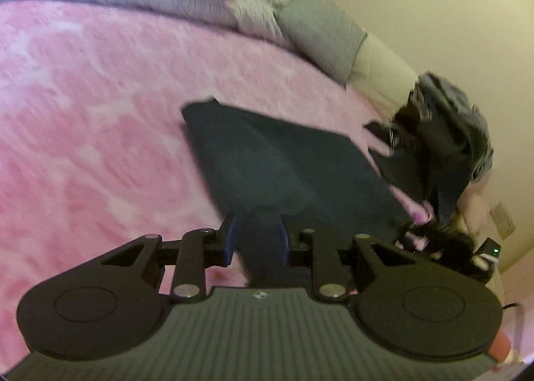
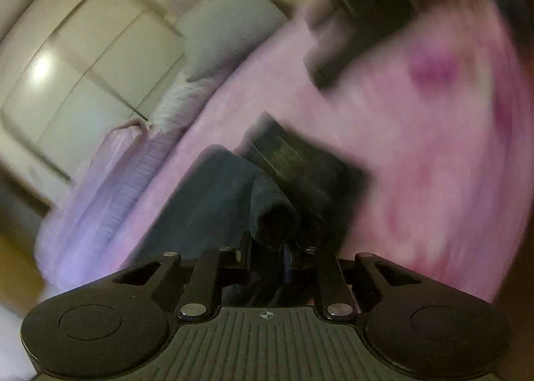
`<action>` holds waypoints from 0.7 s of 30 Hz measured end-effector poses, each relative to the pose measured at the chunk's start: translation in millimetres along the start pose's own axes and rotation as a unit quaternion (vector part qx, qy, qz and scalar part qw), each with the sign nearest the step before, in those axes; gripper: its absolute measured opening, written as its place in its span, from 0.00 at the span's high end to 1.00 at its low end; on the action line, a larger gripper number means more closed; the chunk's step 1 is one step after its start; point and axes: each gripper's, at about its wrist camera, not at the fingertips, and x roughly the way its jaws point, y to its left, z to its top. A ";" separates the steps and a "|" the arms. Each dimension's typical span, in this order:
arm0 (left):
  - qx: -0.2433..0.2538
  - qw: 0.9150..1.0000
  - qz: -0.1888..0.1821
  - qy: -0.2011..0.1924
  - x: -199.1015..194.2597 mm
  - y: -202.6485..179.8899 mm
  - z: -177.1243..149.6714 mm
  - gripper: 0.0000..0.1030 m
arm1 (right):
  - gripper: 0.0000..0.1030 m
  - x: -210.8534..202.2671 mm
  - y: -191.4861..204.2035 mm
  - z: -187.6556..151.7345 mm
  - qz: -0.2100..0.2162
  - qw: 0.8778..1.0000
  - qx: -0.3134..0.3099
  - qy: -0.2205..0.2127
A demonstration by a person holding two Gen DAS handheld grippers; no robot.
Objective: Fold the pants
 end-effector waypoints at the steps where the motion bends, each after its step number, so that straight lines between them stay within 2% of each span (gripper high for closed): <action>1: -0.003 1.000 -0.001 0.001 3.5 -0.1 -0.5 0.80 | 0.65 -3.4 -5.3 2.8 0.031 0.999 0.028 -0.004; 2: -0.008 1.000 0.000 0.003 7.1 -0.7 -1.1 0.80 | 0.48 -7.8 -6.7 6.1 0.052 0.998 0.038 -0.012; 3: -0.011 1.000 0.002 0.003 7.9 -2.0 -1.6 0.80 | 0.41 -11.4 -6.9 10.2 0.063 0.997 0.042 -0.022; 5: -0.012 1.000 0.008 -0.001 9.0 -1.1 -0.2 0.80 | 0.42 -3.0 0.0 16.5 0.036 0.999 0.023 -0.018; 7: -0.012 1.000 0.016 -0.003 10.3 -3.1 0.9 0.80 | 0.84 10.9 7.8 19.1 0.005 1.000 -0.002 -0.004; 8: -0.013 1.000 0.016 -0.006 10.0 -4.0 0.9 0.80 | 0.94 14.1 14.9 19.7 -0.014 1.000 -0.022 -0.002; 9: -0.015 1.000 0.017 -0.008 11.6 -3.6 3.5 0.80 | 0.94 16.1 22.4 18.9 -0.014 0.999 -0.045 -0.010; 11: -0.010 1.000 0.017 -0.010 13.5 -6.8 4.4 0.80 | 0.95 -11.3 38.1 16.1 0.020 0.992 -0.113 -0.045; 12: -0.006 1.000 0.018 -0.009 15.6 -8.4 6.5 0.80 | 0.95 -21.3 43.5 12.7 0.022 0.989 -0.134 -0.065; 14: -0.003 1.000 0.017 -0.004 21.0 -11.4 5.3 0.80 | 0.95 -28.1 32.3 12.8 -0.012 0.988 -0.127 -0.084; 16: -0.002 1.000 0.015 0.003 28.4 -13.6 5.8 0.80 | 0.95 -22.8 3.0 16.9 -0.060 0.993 -0.079 -0.062; 17: 0.000 1.000 0.014 0.005 31.4 -14.8 5.0 0.80 | 0.95 -18.3 -6.5 17.8 -0.063 0.995 -0.064 -0.043; 20: -0.010 1.000 0.012 0.013 37.9 -13.4 2.9 0.80 | 0.95 -19.3 -4.8 20.5 -0.066 0.995 -0.073 -0.036; 21: -0.023 1.000 0.006 0.015 39.0 -10.8 2.3 0.76 | 0.92 -15.8 -1.7 25.3 -0.073 0.994 -0.080 -0.026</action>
